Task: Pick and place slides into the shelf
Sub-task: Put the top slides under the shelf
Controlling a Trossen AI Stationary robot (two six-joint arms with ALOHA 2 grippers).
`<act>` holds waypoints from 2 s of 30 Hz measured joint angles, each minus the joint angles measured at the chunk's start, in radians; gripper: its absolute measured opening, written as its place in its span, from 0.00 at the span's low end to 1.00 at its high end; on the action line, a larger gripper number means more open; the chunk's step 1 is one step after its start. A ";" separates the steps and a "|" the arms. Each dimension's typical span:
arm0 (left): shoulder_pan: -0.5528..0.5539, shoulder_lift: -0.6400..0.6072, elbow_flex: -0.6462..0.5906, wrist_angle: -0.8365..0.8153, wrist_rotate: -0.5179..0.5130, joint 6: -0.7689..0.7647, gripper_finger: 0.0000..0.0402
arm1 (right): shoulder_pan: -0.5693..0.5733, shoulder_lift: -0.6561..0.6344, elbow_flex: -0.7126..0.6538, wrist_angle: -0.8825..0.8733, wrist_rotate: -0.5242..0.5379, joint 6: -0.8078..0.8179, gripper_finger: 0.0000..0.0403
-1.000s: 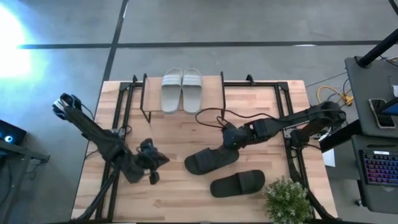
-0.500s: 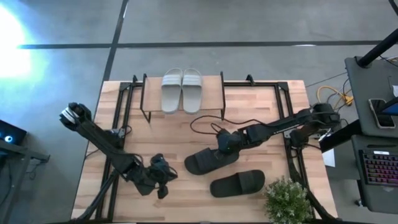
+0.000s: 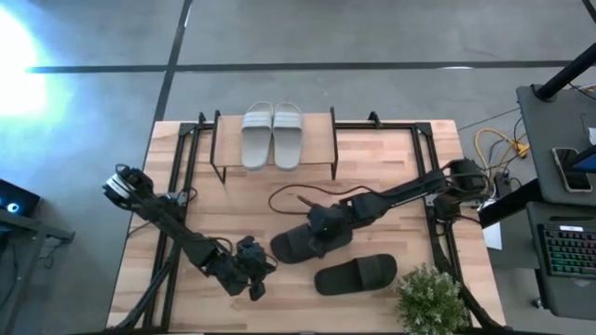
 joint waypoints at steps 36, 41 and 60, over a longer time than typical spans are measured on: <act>0.065 0.095 -0.008 -0.091 -0.064 -0.015 0.00 | 0.003 0.213 0.280 -0.340 -0.061 -0.090 0.02; 0.083 0.095 -0.004 -0.225 -0.065 -0.067 0.00 | 0.007 0.211 0.308 -0.197 -0.092 -0.047 0.02; 0.087 -0.220 -0.002 -0.653 -0.192 -0.236 0.00 | 0.009 0.377 0.476 0.090 -0.252 -0.111 0.02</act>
